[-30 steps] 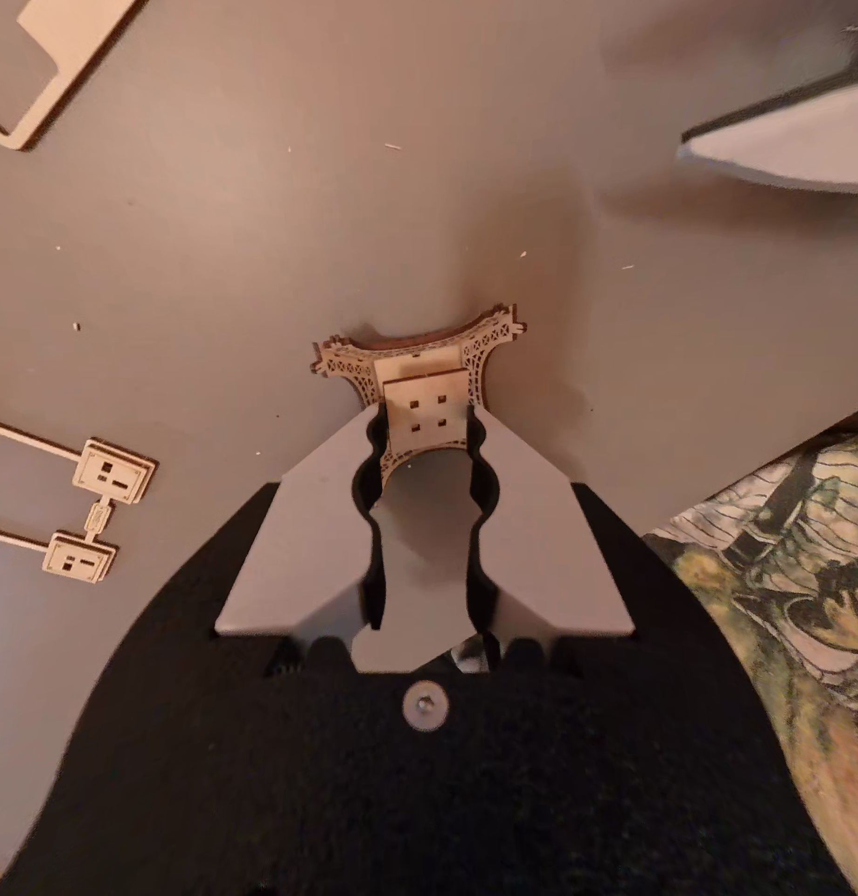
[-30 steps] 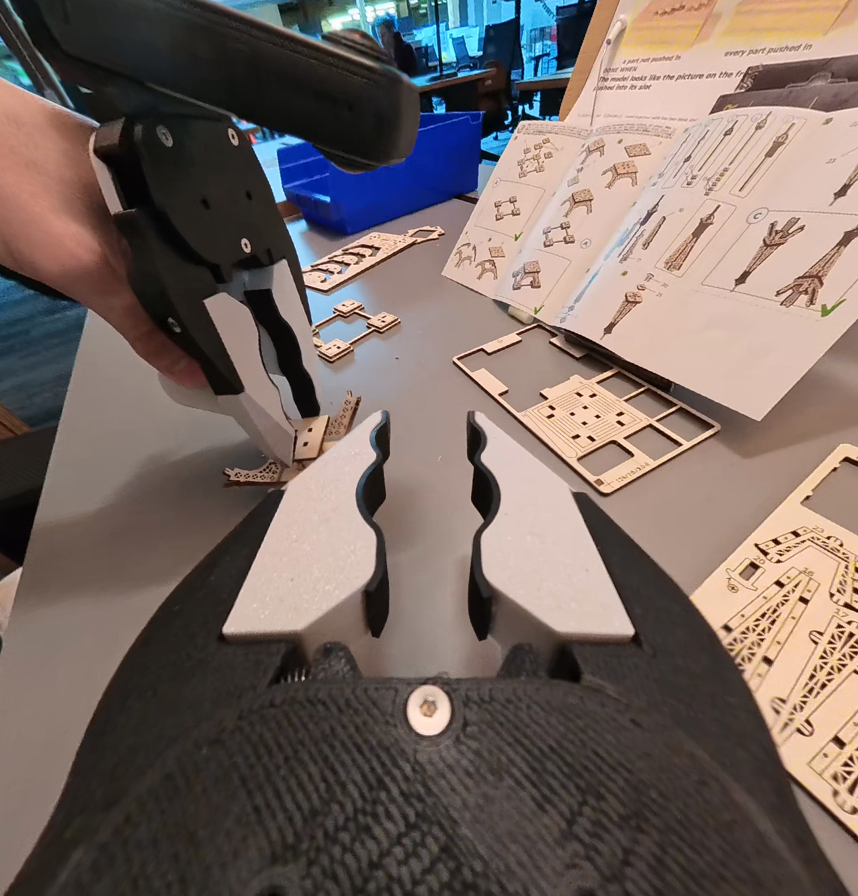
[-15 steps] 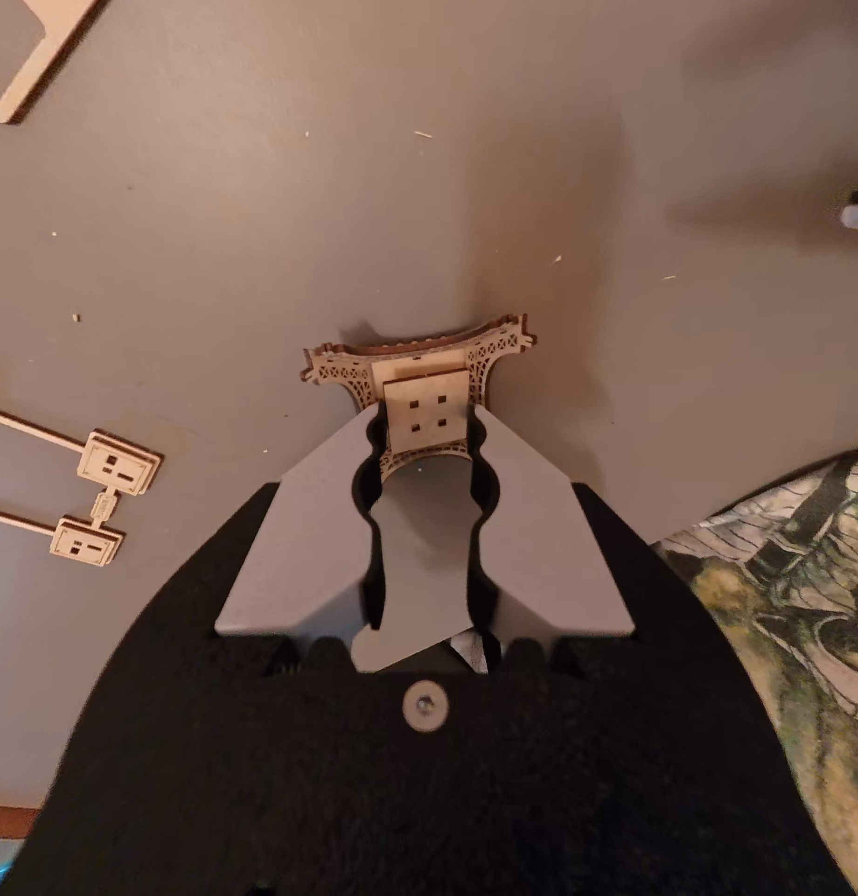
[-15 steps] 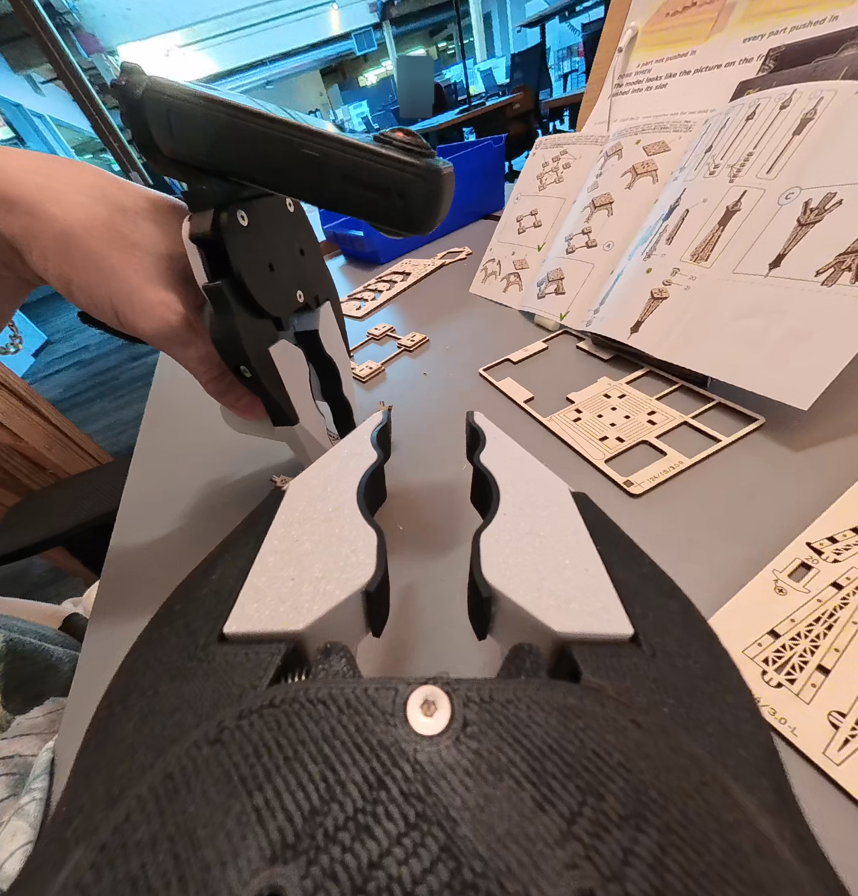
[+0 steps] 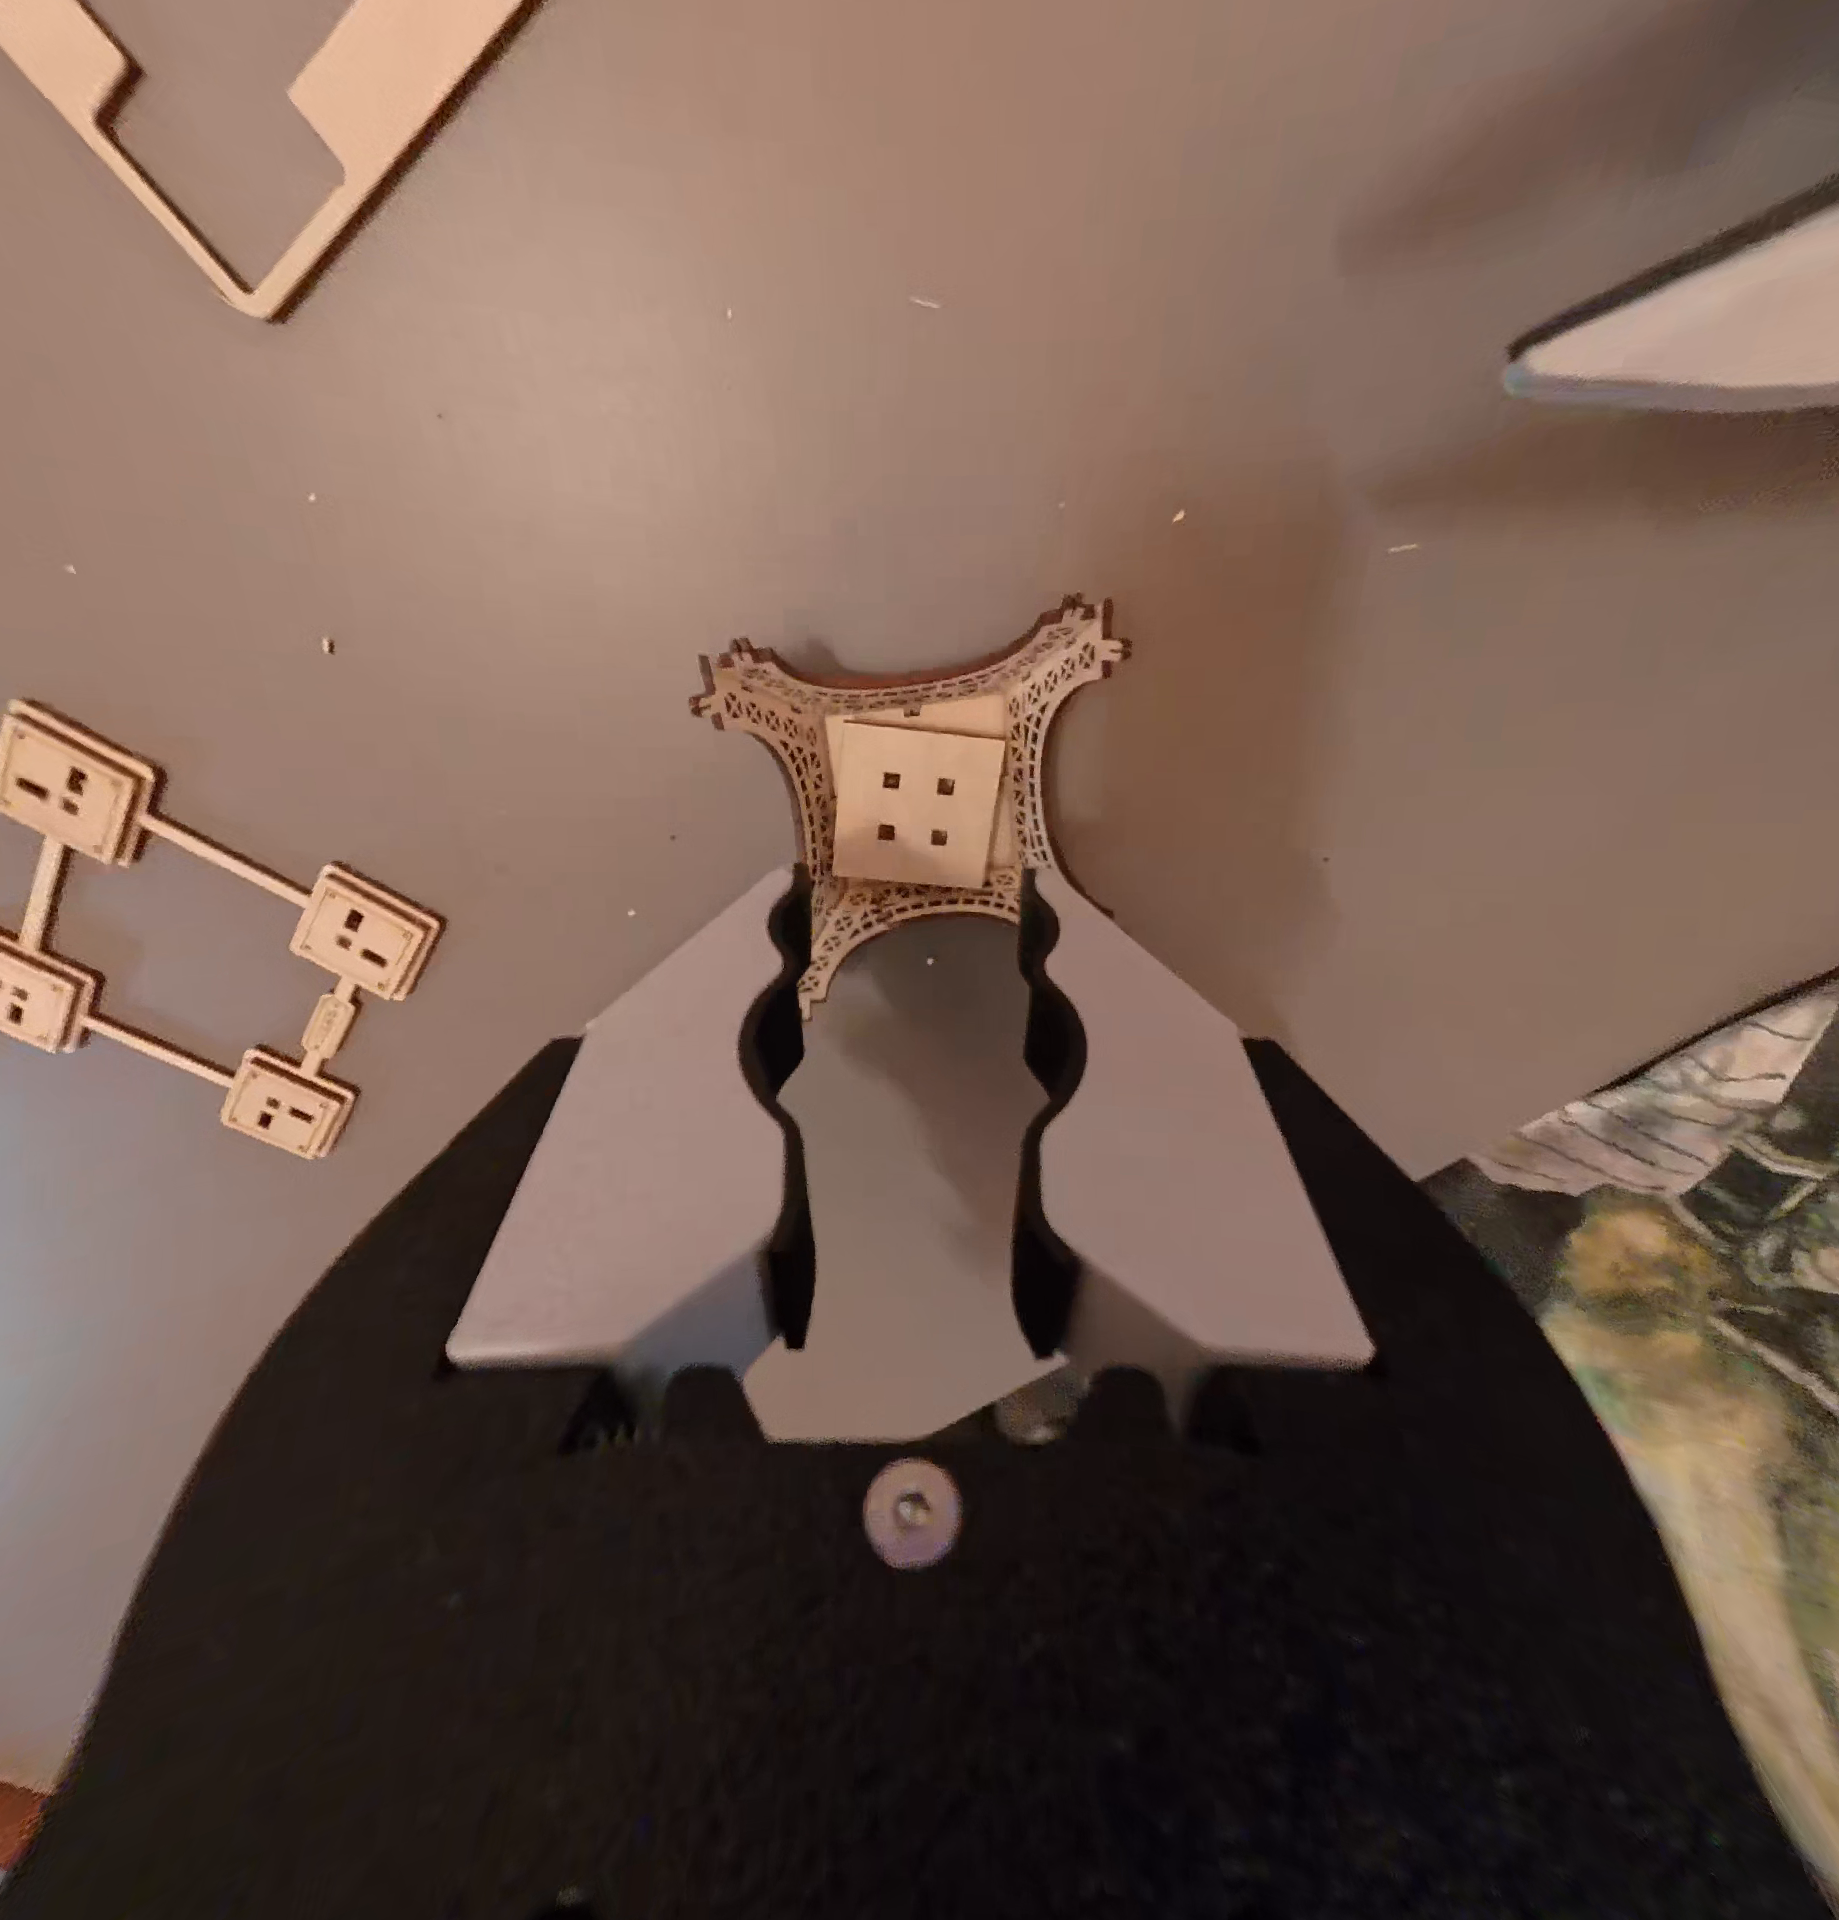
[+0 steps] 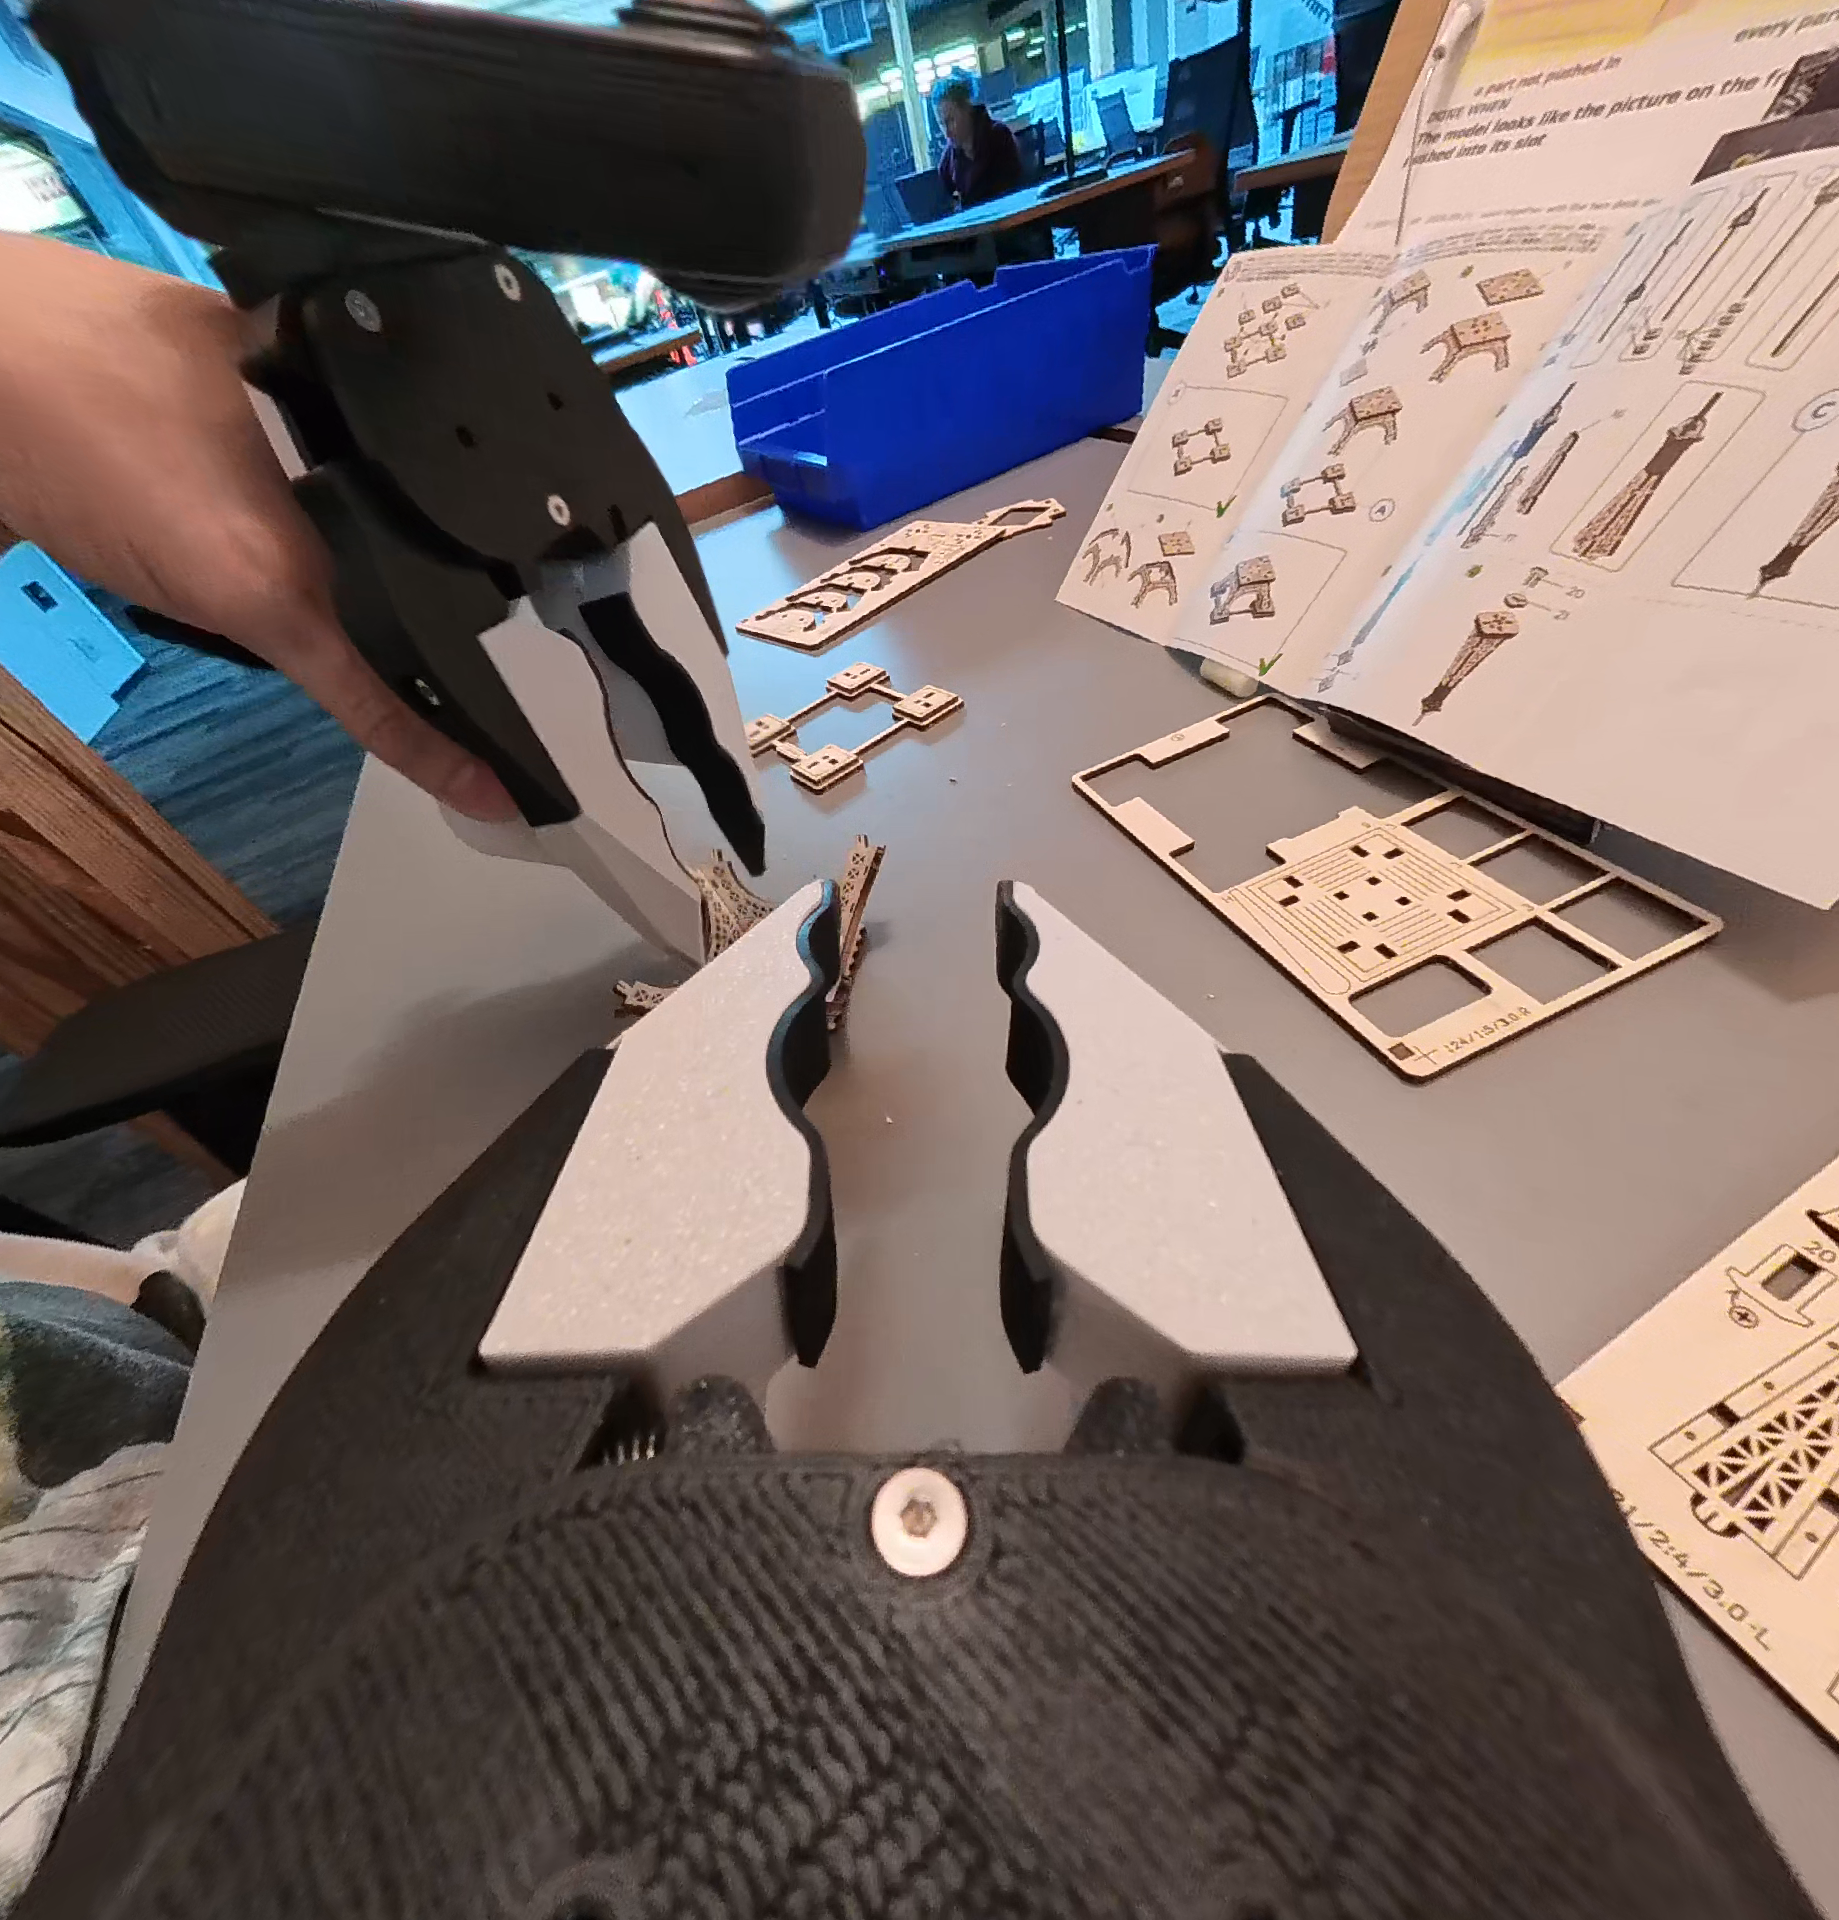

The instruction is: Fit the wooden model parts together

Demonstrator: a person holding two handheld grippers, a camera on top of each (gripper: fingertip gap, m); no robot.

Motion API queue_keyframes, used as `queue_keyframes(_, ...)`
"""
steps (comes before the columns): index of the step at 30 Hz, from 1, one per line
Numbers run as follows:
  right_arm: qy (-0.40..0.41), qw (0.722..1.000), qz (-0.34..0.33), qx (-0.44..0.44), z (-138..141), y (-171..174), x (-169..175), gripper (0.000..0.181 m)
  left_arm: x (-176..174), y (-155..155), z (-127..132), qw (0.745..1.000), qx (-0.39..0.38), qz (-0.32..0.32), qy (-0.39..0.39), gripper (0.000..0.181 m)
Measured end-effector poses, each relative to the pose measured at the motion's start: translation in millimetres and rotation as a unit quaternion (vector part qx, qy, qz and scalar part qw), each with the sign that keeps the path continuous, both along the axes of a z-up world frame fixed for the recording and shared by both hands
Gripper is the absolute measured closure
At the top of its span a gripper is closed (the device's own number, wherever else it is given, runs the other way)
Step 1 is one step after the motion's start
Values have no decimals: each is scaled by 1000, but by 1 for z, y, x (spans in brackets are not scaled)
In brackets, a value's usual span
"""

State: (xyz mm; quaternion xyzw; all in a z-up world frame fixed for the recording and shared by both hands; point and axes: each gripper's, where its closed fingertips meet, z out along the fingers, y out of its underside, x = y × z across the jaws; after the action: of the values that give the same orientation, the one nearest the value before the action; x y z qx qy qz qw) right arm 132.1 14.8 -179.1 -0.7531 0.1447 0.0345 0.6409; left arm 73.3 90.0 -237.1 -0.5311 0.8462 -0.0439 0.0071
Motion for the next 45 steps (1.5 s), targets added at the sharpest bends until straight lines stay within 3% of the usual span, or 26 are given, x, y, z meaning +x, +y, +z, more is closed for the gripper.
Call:
queue_keyframes(6,0,1000,6,6,2,0,-2,153,2,2,-2,995,22,-97,-21,143)
queue_keyframes(21,-8,1000,23,-15,-3,4,-8,154,6,-6,-13,998,-14,-64,-11,151)
queue_keyframes(26,1,993,77,-90,-26,14,-32,151,6,-5,-12,998,-13,-62,-15,150)
queue_keyframes(34,-59,983,67,-162,-44,32,-39,150,4,-5,-19,998,-23,-52,-10,152)
queue_keyframes(40,-134,977,58,-156,-39,36,-33,152,2,-7,-14,998,-32,-46,-25,152)
queue_keyframes(45,-203,954,85,-205,-53,41,-34,150,2,-4,-12,998,-32,-33,-40,152)
